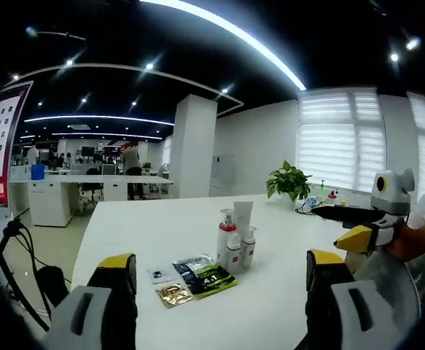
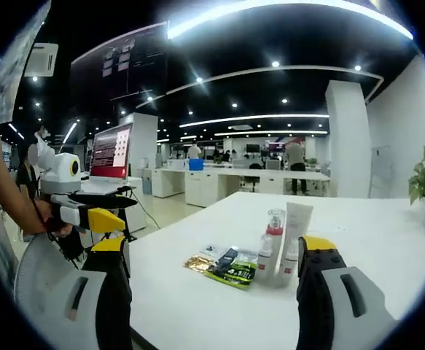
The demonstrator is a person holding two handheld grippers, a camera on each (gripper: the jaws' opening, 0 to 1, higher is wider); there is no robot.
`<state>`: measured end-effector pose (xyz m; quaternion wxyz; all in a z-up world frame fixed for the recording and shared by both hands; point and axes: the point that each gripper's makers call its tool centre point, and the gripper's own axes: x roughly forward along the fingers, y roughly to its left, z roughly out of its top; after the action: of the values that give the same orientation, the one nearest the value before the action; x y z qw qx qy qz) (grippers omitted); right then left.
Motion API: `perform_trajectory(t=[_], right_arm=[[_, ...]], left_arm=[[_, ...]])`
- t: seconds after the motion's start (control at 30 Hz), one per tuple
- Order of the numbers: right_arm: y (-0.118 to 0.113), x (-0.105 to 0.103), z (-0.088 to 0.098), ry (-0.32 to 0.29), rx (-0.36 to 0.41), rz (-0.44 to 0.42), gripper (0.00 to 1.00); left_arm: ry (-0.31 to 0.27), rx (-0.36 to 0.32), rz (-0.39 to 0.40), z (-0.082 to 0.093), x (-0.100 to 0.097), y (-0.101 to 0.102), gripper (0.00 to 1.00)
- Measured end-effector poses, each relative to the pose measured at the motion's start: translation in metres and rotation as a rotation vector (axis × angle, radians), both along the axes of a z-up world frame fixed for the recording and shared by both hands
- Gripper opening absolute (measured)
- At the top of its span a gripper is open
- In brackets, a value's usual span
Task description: Arrange the skincare products in the storage area until every visible bottle or jar stands upright without overlapping.
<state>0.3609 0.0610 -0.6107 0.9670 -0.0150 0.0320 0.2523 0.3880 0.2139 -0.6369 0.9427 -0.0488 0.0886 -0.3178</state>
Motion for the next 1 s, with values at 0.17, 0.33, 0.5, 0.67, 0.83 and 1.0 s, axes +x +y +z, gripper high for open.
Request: perform_trajectory(t=[0.17, 0.33, 0.5, 0.67, 0.83, 1.0], right_arm=[[0.001, 0.000, -0.005, 0.011, -0.025, -0.001, 0.92], [0.001, 0.001, -0.008, 0.017, -0.039, -0.001, 0.92], [0.003, 0.000, -0.011, 0.027, -0.049, 0.010, 0.92], [0.002, 0.001, -0.010, 0.030, -0.036, 0.011, 0.92], [-0.001, 0.002, -0.012, 0.040, -0.030, -0.001, 0.92], [-0.002, 0.003, -0.013, 0.045, -0.038, -0.005, 0.92]], left_arm=[[0.019, -0.006, 0.001, -0.009, 0.001, -0.002, 1.00], [0.070, -0.023, 0.035, -0.018, 0.008, 0.011, 1.00], [0.105, -0.031, 0.049, -0.024, 0.012, 0.013, 1.00], [0.087, 0.010, -0.007, -0.022, 0.002, -0.004, 1.00], [0.069, 0.015, -0.016, -0.023, 0.005, -0.001, 1.00], [0.060, 0.023, -0.014, -0.024, 0.006, 0.001, 1.00]])
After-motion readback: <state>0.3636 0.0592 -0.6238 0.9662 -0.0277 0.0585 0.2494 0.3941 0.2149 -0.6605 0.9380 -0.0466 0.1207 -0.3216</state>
